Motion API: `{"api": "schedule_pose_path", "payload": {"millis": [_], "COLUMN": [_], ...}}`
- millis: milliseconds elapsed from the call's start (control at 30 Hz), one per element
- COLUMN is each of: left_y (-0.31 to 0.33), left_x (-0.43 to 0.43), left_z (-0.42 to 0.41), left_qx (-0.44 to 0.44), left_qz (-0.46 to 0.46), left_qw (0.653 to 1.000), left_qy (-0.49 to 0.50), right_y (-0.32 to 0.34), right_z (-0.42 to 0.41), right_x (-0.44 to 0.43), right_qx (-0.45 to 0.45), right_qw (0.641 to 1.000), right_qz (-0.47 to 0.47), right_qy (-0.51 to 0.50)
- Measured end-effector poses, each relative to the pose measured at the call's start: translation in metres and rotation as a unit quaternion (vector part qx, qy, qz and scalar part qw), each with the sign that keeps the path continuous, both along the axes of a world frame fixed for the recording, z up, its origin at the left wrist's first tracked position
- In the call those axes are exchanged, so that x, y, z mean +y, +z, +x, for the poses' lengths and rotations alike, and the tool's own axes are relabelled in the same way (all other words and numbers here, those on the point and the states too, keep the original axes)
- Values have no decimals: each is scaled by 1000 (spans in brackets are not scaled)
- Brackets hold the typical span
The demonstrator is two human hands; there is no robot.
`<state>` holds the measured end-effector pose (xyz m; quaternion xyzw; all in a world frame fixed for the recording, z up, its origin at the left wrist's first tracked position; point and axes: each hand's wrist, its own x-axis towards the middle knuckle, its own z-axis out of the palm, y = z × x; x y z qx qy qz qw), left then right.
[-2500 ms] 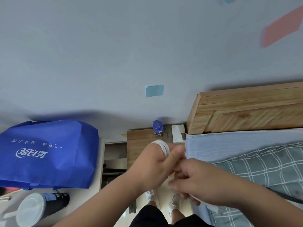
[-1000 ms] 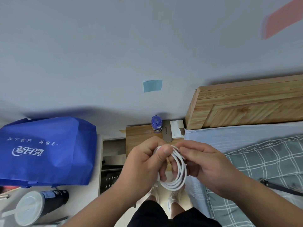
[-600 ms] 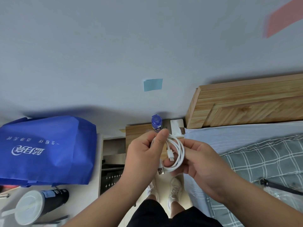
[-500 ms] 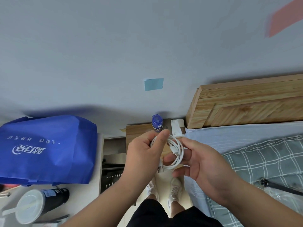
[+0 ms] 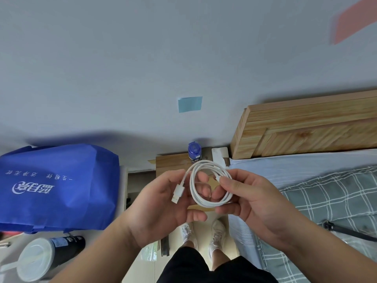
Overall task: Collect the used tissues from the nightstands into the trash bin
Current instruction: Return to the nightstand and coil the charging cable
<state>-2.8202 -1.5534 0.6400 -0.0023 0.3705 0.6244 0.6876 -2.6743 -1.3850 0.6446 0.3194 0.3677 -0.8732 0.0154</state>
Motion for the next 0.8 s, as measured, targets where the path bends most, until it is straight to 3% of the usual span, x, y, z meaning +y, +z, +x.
{"api": "schedule_pose_path", "payload": {"millis": [67,100,200,267,433,667,800], "left_y": [0,0,2,3,5,-11,-20], "left_x": [-1,-1,-4,-8,-7,5,6], "left_z": [-2,-2,-4,-8,-6,22,25], "left_qx": [59,128,356,415,299,364,420], "left_qz": [-33,-60,-146,-178,-201,-223,-217], "left_qw": [997,989,918,889,932,890,870], "left_qy": [-23,-43,-92,-80,25,157,142], "right_y": [1,2,2,1,-2,0,0], "right_z": [-1,-1,-1,-1,-2,-2,0], "right_x": [0,1,1,0,-6,-11,-11], "right_qx": [-1,-5,-28,-48,-71,-50,-37], "right_qw": [1000,999,992,981,960,980,985], "right_qz": [21,40,122,188,271,189,160], "right_qy": [7,9,13,16,23,50,59]}}
